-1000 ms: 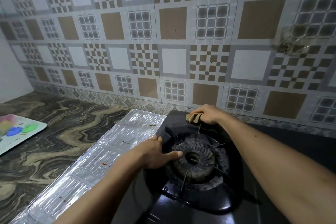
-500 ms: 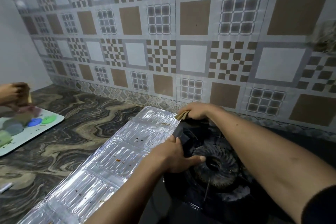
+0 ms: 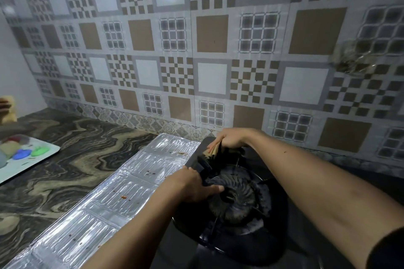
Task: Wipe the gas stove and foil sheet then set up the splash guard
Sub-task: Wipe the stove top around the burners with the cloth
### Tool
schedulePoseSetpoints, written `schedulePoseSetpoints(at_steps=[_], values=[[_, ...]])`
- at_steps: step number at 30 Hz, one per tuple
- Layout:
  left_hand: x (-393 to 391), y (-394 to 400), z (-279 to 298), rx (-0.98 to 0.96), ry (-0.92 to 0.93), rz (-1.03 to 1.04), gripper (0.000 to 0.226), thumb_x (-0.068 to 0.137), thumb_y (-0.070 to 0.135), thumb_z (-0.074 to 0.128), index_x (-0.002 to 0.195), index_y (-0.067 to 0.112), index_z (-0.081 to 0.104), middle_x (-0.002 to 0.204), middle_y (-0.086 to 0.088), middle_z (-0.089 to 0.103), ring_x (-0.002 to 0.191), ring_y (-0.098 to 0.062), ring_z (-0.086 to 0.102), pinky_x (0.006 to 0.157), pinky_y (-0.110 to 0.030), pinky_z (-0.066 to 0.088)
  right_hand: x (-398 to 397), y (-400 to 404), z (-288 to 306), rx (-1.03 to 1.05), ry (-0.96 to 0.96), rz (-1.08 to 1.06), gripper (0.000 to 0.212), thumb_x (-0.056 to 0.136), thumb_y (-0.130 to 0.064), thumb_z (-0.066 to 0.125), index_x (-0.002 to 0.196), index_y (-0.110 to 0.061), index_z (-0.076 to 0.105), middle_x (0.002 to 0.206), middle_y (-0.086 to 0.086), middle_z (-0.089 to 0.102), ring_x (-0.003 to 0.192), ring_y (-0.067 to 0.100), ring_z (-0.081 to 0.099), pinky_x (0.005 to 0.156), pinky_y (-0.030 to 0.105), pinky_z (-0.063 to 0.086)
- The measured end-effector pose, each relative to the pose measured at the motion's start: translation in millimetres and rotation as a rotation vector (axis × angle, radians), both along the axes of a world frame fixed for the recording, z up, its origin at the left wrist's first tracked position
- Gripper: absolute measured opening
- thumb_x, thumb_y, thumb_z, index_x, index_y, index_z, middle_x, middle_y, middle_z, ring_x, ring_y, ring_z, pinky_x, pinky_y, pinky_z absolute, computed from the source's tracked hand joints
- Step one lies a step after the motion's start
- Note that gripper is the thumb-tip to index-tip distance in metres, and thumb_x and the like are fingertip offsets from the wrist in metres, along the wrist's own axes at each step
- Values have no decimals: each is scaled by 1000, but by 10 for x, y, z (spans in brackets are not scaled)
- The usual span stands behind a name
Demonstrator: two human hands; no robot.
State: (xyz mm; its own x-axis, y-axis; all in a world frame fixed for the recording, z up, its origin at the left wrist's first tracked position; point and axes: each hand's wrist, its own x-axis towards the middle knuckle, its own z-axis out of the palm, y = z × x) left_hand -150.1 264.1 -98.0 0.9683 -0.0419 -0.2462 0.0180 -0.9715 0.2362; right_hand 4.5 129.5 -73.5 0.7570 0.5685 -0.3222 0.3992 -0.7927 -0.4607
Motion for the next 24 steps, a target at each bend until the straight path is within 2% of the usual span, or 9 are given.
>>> schedulePoseSetpoints(at_steps=[3, 6, 10, 13, 15, 17, 19, 22, 24], values=[[29, -15, -34, 13, 12, 35, 81, 82, 71, 49, 140, 16, 44, 141, -15, 48, 127, -28, 48, 99, -30, 39, 50, -267, 5, -56, -10, -34, 54, 84, 7, 38, 122, -18, 66, 138, -1, 56, 130, 19, 47, 113, 33, 32], [36, -8, -47, 22, 15, 74, 80, 79, 74, 49, 130, 12, 54, 133, -15, 55, 119, -29, 54, 92, -30, 42, 26, -575, 3, -66, -59, -85, 51, 87, 5, 40, 126, -20, 63, 139, 1, 54, 130, 21, 46, 112, 33, 32], [5, -43, -54, -25, 11, 112, 75, 80, 71, 50, 130, 15, 55, 130, -14, 58, 116, -27, 57, 93, -29, 44, -161, -1026, -12, -33, -47, -155, 54, 90, 5, 38, 127, -27, 62, 144, 0, 48, 129, 22, 43, 108, 33, 30], [-46, -34, 5, -74, 21, 159, 73, 81, 72, 50, 124, 14, 59, 125, -13, 62, 112, -27, 58, 89, -27, 44, -422, -1305, -76, 55, -55, -234, 56, 92, 7, 33, 125, -26, 63, 134, -5, 53, 120, 14, 45, 100, 27, 31], [-136, 12, 29, -188, -2, 182, 67, 83, 68, 51, 124, 17, 60, 125, -10, 62, 113, -26, 58, 88, -26, 43, -633, -1439, -133, 111, -95, -303, 57, 89, 9, 31, 121, -24, 67, 128, -7, 59, 119, 12, 49, 99, 23, 34], [-243, 77, 19, -312, -74, 188, 62, 86, 60, 54, 130, 17, 55, 129, -7, 60, 117, -24, 56, 90, -25, 40, -811, -1497, -182, 136, -137, -380, 55, 85, 7, 34, 115, -22, 69, 124, -5, 64, 119, 15, 54, 101, 27, 41], [-400, 150, 7, -359, -138, 190, 71, 87, 58, 55, 140, 12, 44, 138, -9, 54, 124, -25, 52, 97, -28, 39, -1110, -1487, -147, 83, -172, -432, 51, 85, 3, 37, 114, -25, 69, 118, -7, 64, 113, 15, 56, 90, 26, 44], [-618, 228, -41, -348, -151, 184, 88, 87, 60, 53, 153, 13, 19, 153, -9, 36, 139, -25, 37, 110, -31, 29, -1600, -1408, -107, -168, -318, -500, 40, 85, -13, 42, 112, -30, 67, 120, 6, 62, 109, 29, 58, 76, 31, 43], [-769, 280, -51, -334, -159, 158, 89, 87, 62, 52, 152, 12, 18, 155, -9, 32, 142, -25, 33, 112, -31, 26, -1923, -1293, -71, -270, -337, -556, 34, 84, -18, 46, 110, -26, 66, 115, 10, 62, 102, 32, 60, 72, 32, 44]])
